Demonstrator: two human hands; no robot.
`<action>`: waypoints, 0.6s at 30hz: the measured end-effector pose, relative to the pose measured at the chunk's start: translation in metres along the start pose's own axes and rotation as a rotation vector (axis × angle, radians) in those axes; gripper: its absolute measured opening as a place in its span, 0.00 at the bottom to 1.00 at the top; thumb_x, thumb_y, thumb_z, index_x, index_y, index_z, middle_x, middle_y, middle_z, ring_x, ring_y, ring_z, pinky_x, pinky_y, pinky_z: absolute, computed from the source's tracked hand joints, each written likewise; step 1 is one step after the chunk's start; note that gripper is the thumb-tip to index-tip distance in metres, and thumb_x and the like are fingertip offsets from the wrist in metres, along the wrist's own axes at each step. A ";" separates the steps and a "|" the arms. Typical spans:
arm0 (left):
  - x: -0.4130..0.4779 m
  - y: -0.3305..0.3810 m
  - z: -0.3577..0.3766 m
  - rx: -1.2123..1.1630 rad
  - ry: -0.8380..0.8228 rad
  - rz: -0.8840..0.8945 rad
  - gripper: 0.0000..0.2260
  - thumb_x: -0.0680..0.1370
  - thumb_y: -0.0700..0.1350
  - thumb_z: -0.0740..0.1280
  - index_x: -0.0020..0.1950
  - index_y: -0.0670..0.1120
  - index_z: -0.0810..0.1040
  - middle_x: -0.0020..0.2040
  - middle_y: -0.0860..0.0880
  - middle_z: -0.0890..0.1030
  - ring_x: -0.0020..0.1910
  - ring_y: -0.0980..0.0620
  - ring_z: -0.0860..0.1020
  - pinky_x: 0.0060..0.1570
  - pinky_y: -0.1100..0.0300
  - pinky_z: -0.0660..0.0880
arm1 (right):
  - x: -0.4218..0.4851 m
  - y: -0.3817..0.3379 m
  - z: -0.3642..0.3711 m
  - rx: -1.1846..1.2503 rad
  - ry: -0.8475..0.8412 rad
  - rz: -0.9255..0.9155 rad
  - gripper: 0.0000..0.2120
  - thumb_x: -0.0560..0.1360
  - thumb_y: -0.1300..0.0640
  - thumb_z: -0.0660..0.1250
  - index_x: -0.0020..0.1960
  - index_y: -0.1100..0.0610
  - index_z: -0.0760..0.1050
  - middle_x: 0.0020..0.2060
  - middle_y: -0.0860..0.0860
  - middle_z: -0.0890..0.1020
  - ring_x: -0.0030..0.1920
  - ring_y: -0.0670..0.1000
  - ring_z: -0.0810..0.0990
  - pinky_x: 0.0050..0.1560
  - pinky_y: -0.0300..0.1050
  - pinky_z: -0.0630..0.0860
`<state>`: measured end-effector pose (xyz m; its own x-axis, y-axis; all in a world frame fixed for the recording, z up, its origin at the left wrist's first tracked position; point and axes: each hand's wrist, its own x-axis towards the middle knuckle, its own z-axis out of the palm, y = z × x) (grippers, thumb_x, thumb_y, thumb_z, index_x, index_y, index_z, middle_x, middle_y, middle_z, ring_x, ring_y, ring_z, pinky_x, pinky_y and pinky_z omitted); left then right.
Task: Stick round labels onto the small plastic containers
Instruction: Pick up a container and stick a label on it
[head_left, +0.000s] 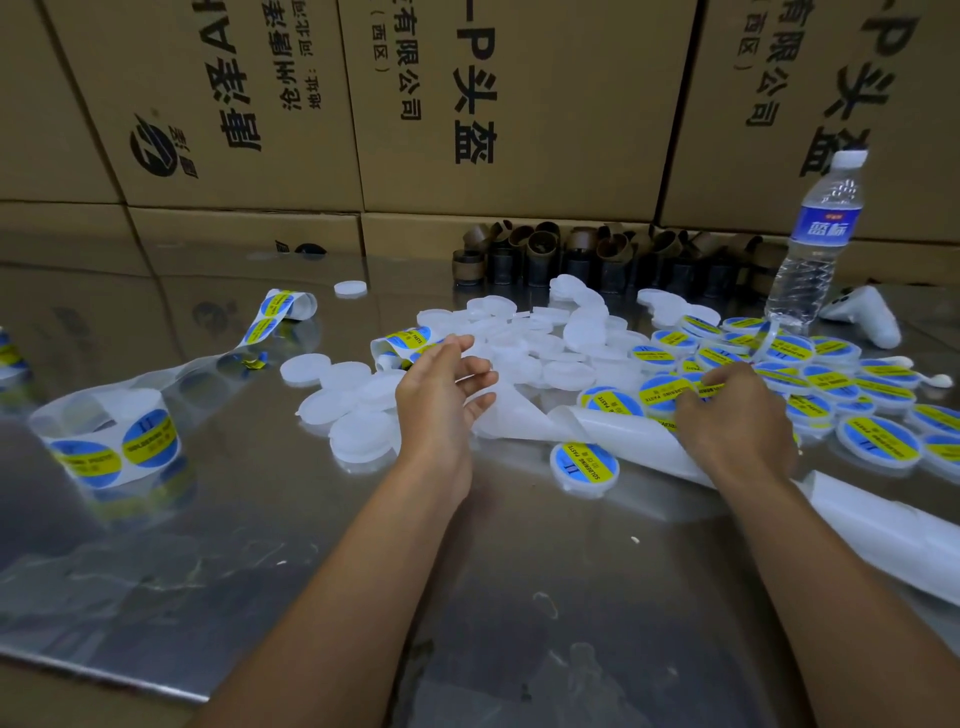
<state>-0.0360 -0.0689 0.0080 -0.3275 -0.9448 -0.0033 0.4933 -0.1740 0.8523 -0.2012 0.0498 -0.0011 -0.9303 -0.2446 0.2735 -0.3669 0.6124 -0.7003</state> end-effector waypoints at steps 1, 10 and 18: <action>0.000 0.000 0.000 -0.002 -0.002 -0.002 0.08 0.80 0.43 0.62 0.43 0.47 0.78 0.26 0.54 0.77 0.28 0.58 0.79 0.31 0.66 0.76 | 0.000 -0.001 0.000 0.005 0.016 -0.008 0.13 0.75 0.57 0.63 0.59 0.56 0.73 0.55 0.60 0.78 0.57 0.62 0.74 0.51 0.51 0.69; -0.001 -0.002 0.001 -0.023 -0.023 -0.020 0.08 0.80 0.43 0.62 0.42 0.48 0.78 0.26 0.54 0.77 0.28 0.58 0.78 0.31 0.66 0.75 | -0.002 -0.042 0.021 0.131 -0.143 -0.423 0.07 0.73 0.58 0.64 0.49 0.52 0.79 0.38 0.48 0.79 0.45 0.53 0.77 0.42 0.44 0.70; 0.003 -0.004 0.002 -0.044 -0.031 -0.024 0.08 0.80 0.42 0.61 0.43 0.47 0.78 0.26 0.54 0.77 0.28 0.57 0.78 0.30 0.66 0.75 | 0.023 -0.061 0.054 -0.305 -0.309 -0.429 0.14 0.77 0.50 0.60 0.55 0.57 0.78 0.55 0.57 0.78 0.59 0.58 0.72 0.54 0.50 0.70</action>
<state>-0.0405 -0.0701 0.0058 -0.3646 -0.9311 -0.0068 0.5195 -0.2095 0.8284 -0.1998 -0.0336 0.0118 -0.6720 -0.6958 0.2535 -0.7356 0.5877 -0.3368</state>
